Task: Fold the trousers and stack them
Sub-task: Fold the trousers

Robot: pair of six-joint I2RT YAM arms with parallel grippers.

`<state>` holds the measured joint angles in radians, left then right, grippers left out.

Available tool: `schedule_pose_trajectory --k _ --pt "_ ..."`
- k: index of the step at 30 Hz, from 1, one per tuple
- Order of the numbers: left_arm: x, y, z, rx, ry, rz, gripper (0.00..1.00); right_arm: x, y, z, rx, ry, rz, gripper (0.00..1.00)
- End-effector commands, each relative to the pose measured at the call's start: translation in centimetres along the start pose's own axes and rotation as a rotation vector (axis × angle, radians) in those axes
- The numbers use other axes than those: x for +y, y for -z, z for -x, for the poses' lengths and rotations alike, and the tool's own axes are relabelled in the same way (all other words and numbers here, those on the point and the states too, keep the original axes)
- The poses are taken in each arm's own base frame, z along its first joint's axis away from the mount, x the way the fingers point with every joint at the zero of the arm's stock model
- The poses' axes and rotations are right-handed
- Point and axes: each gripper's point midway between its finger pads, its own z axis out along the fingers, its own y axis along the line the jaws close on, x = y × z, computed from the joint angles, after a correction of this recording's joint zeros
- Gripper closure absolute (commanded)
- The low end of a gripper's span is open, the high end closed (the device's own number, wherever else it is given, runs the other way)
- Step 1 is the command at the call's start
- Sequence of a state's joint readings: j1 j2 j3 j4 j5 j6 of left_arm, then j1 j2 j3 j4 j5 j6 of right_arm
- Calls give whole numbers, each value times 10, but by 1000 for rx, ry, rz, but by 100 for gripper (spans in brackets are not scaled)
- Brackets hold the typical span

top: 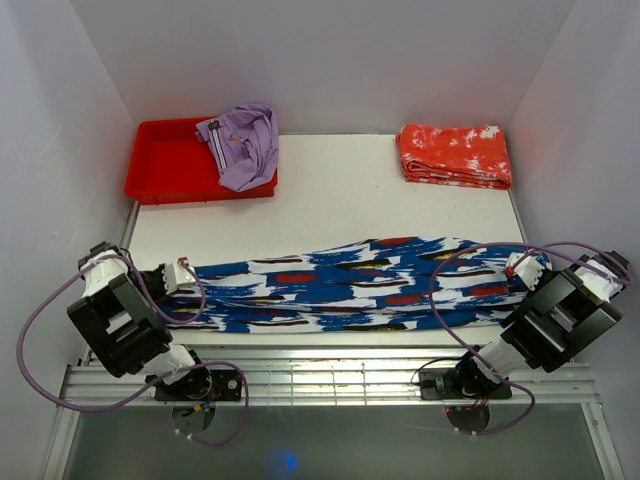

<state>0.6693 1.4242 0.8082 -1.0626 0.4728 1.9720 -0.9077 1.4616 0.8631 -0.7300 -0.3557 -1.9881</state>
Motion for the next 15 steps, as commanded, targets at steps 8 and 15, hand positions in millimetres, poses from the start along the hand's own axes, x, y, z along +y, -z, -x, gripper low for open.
schedule_pose_trajectory --k 8,15 --pt "85 58 29 -100 -45 190 100 -50 25 1 -14 -23 -82 92" --pt "83 84 40 -87 -123 247 100 -76 52 -4 -27 -51 -143 92"
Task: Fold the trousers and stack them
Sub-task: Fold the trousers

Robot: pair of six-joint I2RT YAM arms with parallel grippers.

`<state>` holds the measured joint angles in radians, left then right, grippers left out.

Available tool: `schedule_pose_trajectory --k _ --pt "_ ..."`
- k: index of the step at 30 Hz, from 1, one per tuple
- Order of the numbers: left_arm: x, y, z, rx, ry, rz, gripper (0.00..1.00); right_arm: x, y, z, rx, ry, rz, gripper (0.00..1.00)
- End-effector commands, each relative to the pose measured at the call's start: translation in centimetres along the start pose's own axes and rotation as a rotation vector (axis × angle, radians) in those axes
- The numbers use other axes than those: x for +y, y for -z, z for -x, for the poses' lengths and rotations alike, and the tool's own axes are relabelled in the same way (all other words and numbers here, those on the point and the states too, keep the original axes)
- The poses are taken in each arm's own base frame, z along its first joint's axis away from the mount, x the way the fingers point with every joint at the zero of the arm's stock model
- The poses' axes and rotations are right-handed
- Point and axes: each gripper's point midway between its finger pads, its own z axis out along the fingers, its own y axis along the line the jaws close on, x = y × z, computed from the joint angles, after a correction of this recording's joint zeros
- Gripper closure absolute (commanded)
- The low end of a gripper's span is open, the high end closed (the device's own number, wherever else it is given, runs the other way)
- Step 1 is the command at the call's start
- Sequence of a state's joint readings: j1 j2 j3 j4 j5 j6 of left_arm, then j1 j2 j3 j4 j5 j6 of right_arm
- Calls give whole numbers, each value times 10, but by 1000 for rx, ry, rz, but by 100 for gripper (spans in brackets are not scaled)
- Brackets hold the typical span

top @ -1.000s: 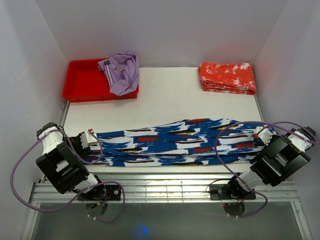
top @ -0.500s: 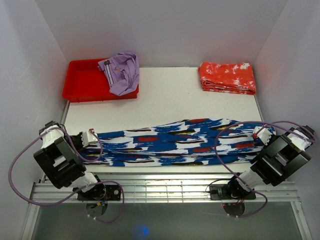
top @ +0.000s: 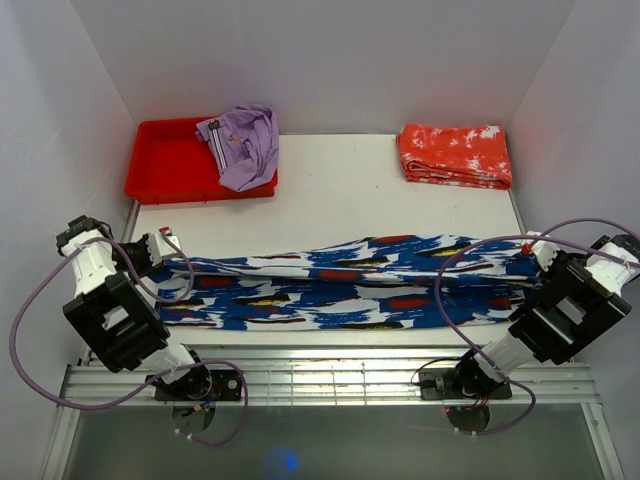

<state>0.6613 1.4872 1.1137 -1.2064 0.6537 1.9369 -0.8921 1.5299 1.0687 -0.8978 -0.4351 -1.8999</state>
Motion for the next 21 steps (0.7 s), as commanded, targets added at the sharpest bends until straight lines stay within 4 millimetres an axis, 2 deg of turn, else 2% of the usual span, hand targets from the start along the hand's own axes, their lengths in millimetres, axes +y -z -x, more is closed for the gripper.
schedule_pose_trajectory --k 1,5,8,9,10,11,12,13,15,16,19,21 --pt "15 35 1 57 -106 120 100 -49 36 -14 50 49 -157 92" --pt "-6 40 -17 71 -79 97 100 -43 44 -22 47 49 -141 92" --pt "-26 41 -33 76 -44 62 100 -23 32 -31 70 89 -98 92" --pt "-39 34 -35 66 -25 33 100 -16 29 -34 86 97 -88 92" --pt "-48 31 -38 66 -14 9 100 -3 15 -37 87 104 -73 92" --pt "-56 28 -41 79 -25 -13 100 3 10 -39 96 120 -73 92" --pt "-74 16 -42 64 -6 -51 100 8 7 -41 121 158 -72 92" --pt "-80 10 -46 74 -16 -60 100 22 -7 -45 128 173 -60 92" --pt "-95 2 -55 122 -63 -82 100 32 -14 -49 159 220 -44 92" --pt "-109 -12 -62 137 -71 -97 100 39 -20 -52 165 223 -38 92" --pt "-133 -27 -82 208 -76 -152 100 38 -21 -55 174 209 -35 92" --pt "-132 -34 -92 222 -37 -142 100 37 -22 -56 170 184 -30 92"
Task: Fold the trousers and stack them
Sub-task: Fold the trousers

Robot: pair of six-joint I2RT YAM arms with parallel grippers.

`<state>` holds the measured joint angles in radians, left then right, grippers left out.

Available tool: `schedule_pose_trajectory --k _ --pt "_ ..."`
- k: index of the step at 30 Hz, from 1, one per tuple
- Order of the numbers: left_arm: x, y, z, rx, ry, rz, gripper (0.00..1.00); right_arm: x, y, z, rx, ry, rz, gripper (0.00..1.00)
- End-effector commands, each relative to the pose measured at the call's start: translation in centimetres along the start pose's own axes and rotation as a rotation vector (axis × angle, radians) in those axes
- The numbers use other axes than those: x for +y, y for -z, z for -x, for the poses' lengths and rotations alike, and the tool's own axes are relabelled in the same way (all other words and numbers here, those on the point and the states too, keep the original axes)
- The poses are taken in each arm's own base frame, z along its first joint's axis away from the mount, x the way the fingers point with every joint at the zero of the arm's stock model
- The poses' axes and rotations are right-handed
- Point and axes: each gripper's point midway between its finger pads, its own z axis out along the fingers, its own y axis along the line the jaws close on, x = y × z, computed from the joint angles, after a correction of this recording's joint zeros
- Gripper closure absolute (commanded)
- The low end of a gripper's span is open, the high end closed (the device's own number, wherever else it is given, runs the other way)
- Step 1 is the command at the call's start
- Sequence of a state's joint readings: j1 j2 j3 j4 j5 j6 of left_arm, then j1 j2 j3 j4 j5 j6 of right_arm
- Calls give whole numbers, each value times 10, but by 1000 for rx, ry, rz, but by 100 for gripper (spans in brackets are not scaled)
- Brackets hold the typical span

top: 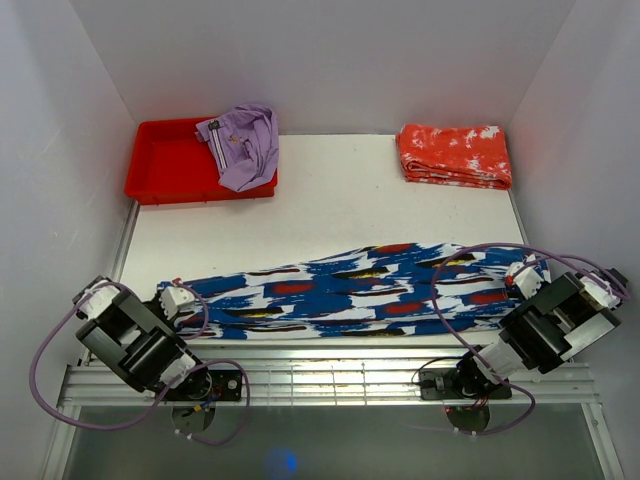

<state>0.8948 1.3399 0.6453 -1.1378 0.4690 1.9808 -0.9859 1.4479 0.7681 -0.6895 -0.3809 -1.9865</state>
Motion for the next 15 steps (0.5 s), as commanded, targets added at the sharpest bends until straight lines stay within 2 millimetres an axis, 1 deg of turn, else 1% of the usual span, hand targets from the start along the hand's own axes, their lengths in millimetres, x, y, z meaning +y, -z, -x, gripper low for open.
schedule_pose_trajectory --k 1,2,3,4,5,6,7,8,9,10,11,12,13,14,15 --pt "32 -6 -29 123 -296 53 100 -22 3 -20 95 180 -27 92" --pt "39 -8 -31 123 -275 77 100 -23 2 -20 98 174 -23 92" --pt "44 -10 -33 133 -207 87 100 -25 2 -22 115 174 -26 92" --pt "58 -14 -42 150 -175 112 100 -26 -1 -19 119 163 -28 92" --pt "76 -9 -45 167 -154 136 100 -26 -3 -19 127 158 -24 92" --pt "86 -7 -49 170 -121 145 100 -26 -5 -16 126 155 -22 92" --pt "93 -15 -55 154 -17 126 100 -28 -9 -8 119 136 -19 92" --pt "126 1 -58 166 7 183 100 -28 -12 -4 114 125 -11 92" --pt "140 3 -57 157 42 198 100 -29 -15 1 112 117 -9 92" --pt "146 -3 -56 113 117 184 100 -31 -20 11 101 128 -3 92" --pt "172 14 -51 101 108 234 100 -32 -23 15 97 91 -3 92" --pt "175 14 -45 77 116 218 100 -40 -23 19 95 93 -15 92" --pt "182 15 -37 45 114 224 100 -46 -26 28 86 105 -21 92" --pt "190 20 -31 34 97 237 100 -48 -30 30 83 68 -19 92" --pt "194 19 -21 23 75 239 100 -60 -28 34 87 64 -43 92"
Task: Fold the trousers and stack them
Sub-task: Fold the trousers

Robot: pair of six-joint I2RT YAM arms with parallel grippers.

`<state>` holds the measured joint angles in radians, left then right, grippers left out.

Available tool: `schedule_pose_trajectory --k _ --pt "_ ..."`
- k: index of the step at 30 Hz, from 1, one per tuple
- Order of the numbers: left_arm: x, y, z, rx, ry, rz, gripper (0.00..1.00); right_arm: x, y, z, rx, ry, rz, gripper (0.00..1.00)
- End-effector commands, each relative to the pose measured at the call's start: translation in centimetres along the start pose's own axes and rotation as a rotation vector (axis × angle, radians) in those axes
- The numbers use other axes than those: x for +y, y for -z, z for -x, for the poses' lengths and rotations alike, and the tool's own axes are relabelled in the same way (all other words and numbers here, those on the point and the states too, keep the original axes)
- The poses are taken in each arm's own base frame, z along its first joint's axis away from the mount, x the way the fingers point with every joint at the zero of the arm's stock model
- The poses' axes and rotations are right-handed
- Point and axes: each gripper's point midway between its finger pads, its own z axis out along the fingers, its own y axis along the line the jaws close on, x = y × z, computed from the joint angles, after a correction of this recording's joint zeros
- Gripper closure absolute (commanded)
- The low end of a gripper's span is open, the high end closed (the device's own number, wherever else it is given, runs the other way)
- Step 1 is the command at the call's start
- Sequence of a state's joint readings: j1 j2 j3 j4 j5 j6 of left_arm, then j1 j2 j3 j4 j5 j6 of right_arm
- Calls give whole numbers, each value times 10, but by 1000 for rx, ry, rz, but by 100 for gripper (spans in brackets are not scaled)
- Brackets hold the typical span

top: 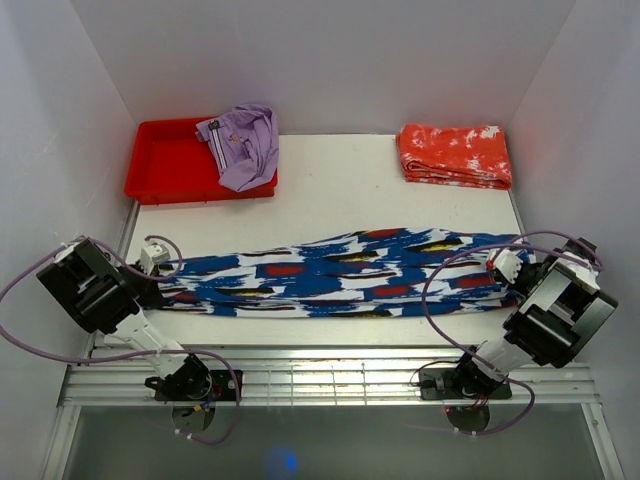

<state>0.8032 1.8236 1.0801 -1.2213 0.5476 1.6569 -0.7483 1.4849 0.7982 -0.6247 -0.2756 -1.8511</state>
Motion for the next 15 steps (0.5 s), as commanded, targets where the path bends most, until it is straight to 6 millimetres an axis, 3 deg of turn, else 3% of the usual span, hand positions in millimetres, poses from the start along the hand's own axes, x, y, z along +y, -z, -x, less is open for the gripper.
schedule_pose_trajectory --k 1,5,6,7,8,9,10,12,14,15 --pt "117 35 20 61 -254 390 100 -47 -5 2 39 -41 -102 92" --pt "117 32 47 25 -297 396 100 -61 -7 10 43 -74 -67 92" --pt "116 34 52 22 -312 400 100 -63 -4 12 43 -81 -61 78" --pt "114 35 54 24 -321 399 100 -74 6 14 38 -75 -83 70" --pt "113 37 55 28 -335 402 100 -73 11 19 16 -82 -76 63" --pt "111 41 58 33 -356 410 100 -78 20 23 -4 -65 -93 47" --pt "109 42 57 42 -369 408 100 -84 37 29 -21 -47 -132 42" --pt "105 45 57 56 -395 407 100 -86 58 52 -106 -17 -138 35" --pt "99 46 59 55 -415 400 100 -92 86 82 -176 55 -167 35" --pt "95 45 60 50 -422 389 100 -81 89 102 -210 78 -117 38"
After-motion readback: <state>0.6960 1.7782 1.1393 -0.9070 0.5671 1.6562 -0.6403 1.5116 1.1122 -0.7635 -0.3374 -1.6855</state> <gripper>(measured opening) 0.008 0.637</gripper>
